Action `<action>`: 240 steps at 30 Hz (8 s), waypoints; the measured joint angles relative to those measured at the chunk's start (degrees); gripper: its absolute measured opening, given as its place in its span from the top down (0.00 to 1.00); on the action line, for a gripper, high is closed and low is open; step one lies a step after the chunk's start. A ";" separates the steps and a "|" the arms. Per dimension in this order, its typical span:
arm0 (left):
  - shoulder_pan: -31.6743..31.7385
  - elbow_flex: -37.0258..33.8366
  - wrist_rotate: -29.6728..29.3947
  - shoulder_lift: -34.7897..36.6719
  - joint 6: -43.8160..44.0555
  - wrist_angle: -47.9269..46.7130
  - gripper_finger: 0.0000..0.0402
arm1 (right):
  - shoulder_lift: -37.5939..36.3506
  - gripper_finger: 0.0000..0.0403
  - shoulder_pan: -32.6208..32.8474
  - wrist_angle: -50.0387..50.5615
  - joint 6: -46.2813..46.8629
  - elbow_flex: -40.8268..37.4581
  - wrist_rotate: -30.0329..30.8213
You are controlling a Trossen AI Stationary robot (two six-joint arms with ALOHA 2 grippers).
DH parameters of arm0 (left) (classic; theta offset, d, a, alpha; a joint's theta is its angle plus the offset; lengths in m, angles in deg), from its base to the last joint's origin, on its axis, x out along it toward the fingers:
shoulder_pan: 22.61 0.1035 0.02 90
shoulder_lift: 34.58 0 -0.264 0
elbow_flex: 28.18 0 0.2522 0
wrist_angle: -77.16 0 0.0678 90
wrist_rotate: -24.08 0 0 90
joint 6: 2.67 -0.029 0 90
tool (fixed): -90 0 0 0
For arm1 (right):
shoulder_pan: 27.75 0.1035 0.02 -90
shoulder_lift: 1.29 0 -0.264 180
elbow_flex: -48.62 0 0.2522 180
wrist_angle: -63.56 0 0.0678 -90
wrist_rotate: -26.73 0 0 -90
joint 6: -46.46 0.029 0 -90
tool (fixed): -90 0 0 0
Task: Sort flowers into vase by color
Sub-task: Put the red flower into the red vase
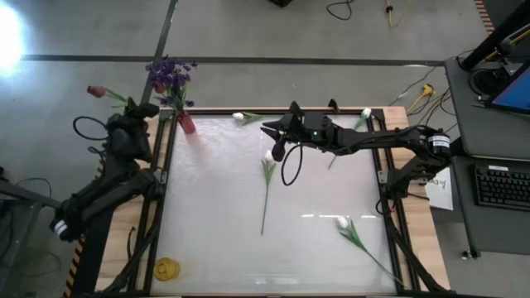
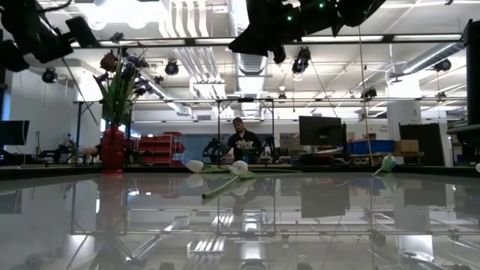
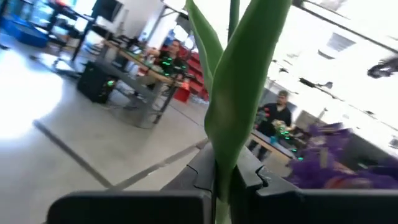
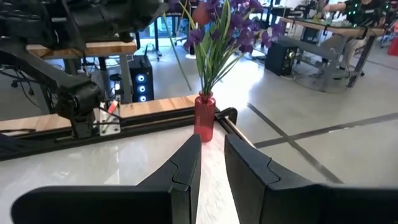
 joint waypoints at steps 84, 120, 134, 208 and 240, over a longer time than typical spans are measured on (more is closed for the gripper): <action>16.85 2.39 29.60 -7.40 17.02 -3.86 1.00 | 0.00 0.84 0.24 1.32 2.14 -0.69 0.32; -6.07 2.35 28.15 -18.23 -25.17 18.12 1.00 | 0.00 0.84 -0.44 1.12 2.42 -0.69 0.37; -6.33 4.57 28.71 -26.75 -29.97 24.93 1.00 | 0.00 0.84 -0.44 1.17 2.62 -0.66 0.35; 6.45 5.37 13.69 -30.91 -8.43 25.25 1.00 | 0.00 0.84 -2.14 3.77 3.30 -0.90 0.00; -0.70 5.37 14.86 -27.10 -2.66 16.90 1.00 | 0.00 0.84 -1.89 4.60 4.63 -0.93 0.02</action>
